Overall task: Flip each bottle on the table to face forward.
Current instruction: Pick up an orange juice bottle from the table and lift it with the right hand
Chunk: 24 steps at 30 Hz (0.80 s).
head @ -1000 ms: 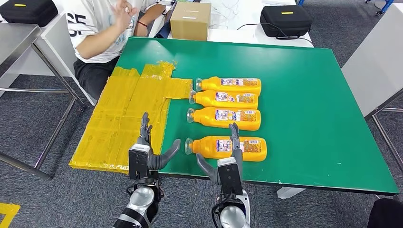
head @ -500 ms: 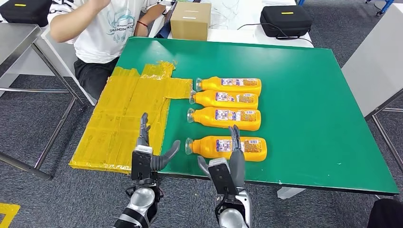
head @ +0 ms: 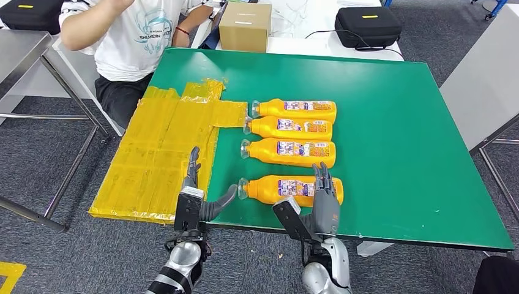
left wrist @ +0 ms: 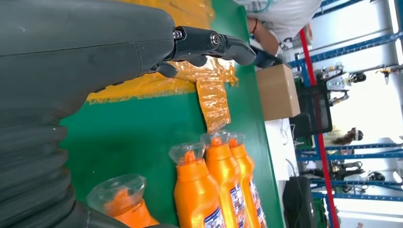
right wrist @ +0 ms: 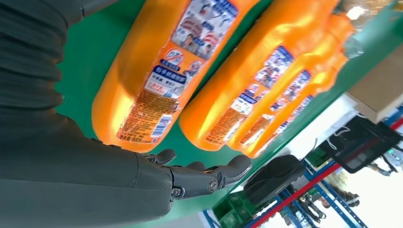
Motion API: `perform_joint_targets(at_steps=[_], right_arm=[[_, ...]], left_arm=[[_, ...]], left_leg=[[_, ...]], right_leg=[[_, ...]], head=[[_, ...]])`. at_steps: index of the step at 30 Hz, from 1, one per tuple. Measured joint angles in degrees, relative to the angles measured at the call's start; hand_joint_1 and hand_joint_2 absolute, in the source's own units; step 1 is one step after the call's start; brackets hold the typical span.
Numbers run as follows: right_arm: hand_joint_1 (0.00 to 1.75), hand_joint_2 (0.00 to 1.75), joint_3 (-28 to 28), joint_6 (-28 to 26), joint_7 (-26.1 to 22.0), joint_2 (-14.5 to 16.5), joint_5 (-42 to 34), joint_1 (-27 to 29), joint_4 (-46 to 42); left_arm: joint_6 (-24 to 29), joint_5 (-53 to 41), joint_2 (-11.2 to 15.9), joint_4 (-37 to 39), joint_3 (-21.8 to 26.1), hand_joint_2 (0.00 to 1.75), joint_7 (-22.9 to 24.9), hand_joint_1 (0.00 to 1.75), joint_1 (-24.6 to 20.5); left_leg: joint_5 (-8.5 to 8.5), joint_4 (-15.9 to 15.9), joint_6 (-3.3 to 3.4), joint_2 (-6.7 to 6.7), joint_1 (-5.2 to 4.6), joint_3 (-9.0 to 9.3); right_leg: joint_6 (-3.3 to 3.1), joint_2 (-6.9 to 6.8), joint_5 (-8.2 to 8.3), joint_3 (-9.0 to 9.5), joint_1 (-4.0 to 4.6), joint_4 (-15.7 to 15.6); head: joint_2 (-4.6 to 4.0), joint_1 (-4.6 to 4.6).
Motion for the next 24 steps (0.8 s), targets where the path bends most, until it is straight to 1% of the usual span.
perform_joint_targets(at_steps=[3, 10, 14, 24], right_arm=[[0.00, 1.75, -0.6, 1.2, 2.0, -1.0, 3.4, -0.6, 0.7], [0.00, 1.75, -1.1, 3.5, 4.8, -2.9, 8.4, -2.0, 2.6], [0.00, 1.75, -1.1, 5.3, 7.1, -3.8, 11.8, -3.1, 4.0], [0.00, 1.75, -1.0, 8.7, 10.4, -5.4, 16.6, -5.7, 8.0]], left_arm=[[-1.3, 0.1, -0.1, 0.0, 0.4, 1.75, 0.5, 0.00, 0.0], [-3.1, 0.2, -0.1, 0.0, 1.1, 1.75, 0.8, 0.00, 0.0], [-3.9, 0.2, -0.1, 0.0, 1.5, 1.75, 0.8, 0.00, 0.0], [-5.7, -0.1, -0.2, -0.2, 2.3, 1.75, 1.5, 0.00, 0.0]], left_leg=[[0.00, 0.0, 0.00, 0.00, 0.00, 0.00], [0.00, 0.0, 0.01, -0.01, -0.01, -0.01], [0.00, 0.0, 0.01, -0.01, -0.01, -0.01], [0.00, 0.0, 0.01, -0.01, 0.00, -0.01]], right_leg=[[0.00, 0.00, 0.00, 0.00, 0.00, 0.0], [0.01, 0.00, 0.01, 0.01, -0.01, 0.0], [0.01, 0.00, 0.01, 0.01, -0.01, 0.0], [0.01, 0.00, 0.01, 0.01, 0.00, 0.0]], head=[[0.00, 0.01], [0.00, 0.00], [0.00, -0.01], [0.00, 0.00]])
